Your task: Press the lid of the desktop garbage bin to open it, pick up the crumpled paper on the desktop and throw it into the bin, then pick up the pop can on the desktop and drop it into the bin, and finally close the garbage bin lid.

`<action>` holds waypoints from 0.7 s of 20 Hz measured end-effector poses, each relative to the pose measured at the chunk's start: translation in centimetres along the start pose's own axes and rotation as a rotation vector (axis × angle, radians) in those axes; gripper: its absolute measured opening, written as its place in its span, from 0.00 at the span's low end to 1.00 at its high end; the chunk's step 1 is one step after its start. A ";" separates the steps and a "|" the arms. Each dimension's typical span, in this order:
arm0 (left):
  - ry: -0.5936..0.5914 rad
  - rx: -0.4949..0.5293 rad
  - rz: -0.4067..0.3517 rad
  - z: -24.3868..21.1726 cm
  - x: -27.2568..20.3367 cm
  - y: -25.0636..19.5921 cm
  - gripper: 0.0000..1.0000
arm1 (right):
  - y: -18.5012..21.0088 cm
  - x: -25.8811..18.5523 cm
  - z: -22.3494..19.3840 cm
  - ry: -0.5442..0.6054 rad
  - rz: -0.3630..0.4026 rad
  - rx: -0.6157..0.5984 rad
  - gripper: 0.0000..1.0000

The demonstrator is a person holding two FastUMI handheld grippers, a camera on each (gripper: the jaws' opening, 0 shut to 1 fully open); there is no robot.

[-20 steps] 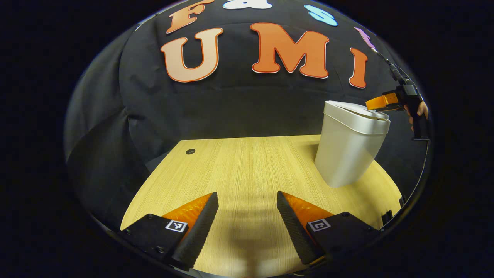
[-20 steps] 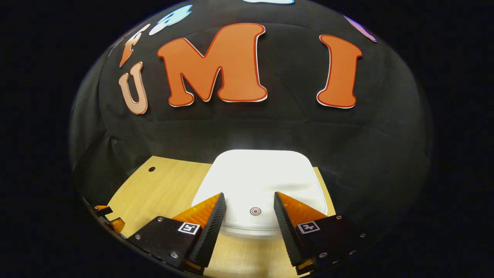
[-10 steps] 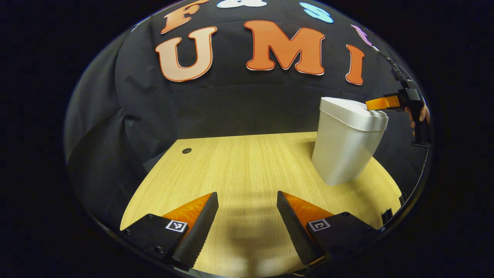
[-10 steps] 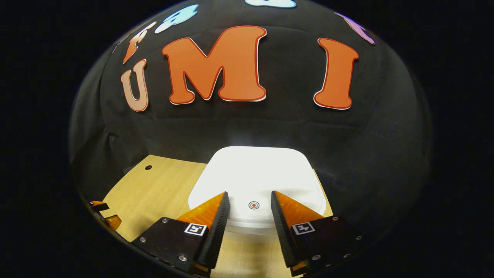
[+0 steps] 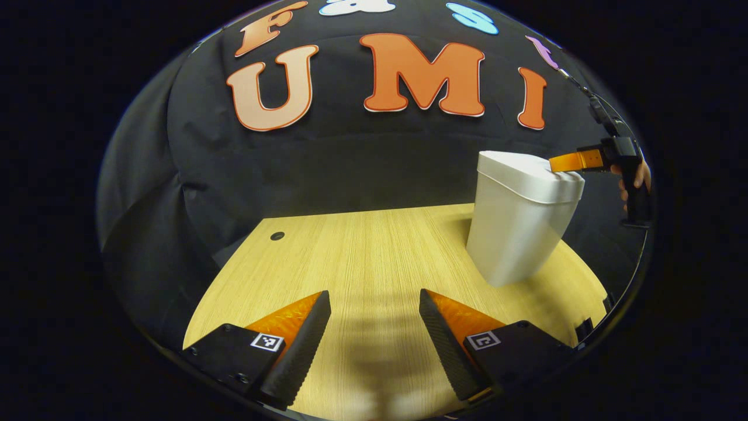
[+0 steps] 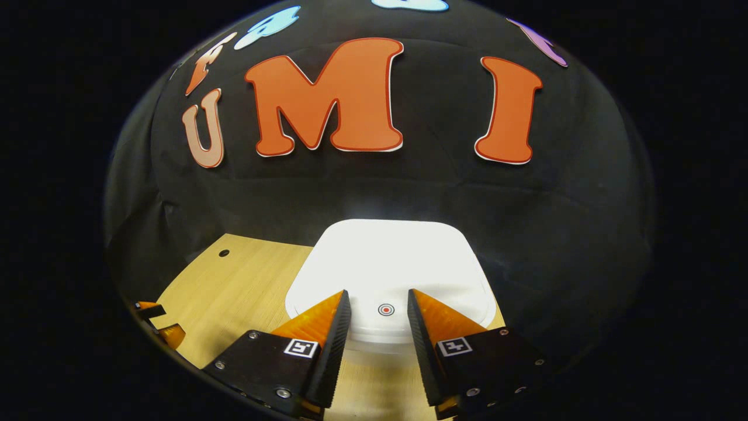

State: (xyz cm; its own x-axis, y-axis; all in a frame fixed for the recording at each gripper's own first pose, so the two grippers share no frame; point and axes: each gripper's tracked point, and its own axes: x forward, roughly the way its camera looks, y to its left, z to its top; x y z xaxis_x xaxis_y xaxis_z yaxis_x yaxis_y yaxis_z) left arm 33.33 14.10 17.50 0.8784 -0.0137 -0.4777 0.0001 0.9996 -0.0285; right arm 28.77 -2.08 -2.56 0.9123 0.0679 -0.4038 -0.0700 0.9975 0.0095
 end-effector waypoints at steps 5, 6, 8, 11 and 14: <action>-0.071 -0.016 0.023 3.7 0.0 1.1 0.98 | 0.1 -0.2 0.1 -0.015 -0.003 0.006 0.59; -0.089 -0.015 0.029 4.6 0.0 1.2 0.98 | 0.2 -0.3 0.1 -0.019 -0.006 0.002 0.59; -0.122 -0.010 0.036 6.1 -0.1 1.6 0.98 | 0.5 -0.6 0.4 -0.035 -0.010 -0.009 0.59; -0.173 0.000 0.042 8.3 -0.1 2.1 0.97 | 1.6 -1.2 1.1 -0.075 0.000 -0.021 0.59; -0.224 0.001 0.052 10.0 -0.5 2.5 0.97 | 3.1 -2.1 1.8 -0.134 0.017 -0.049 0.59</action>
State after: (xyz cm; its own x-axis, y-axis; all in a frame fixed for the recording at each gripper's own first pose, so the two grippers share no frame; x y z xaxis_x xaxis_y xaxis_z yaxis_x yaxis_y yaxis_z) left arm 37.67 16.84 26.46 0.9614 0.0431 -0.2719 -0.0470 0.9989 -0.0077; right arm 27.34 0.90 0.02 0.9564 0.0896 -0.2778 -0.1022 0.9943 -0.0311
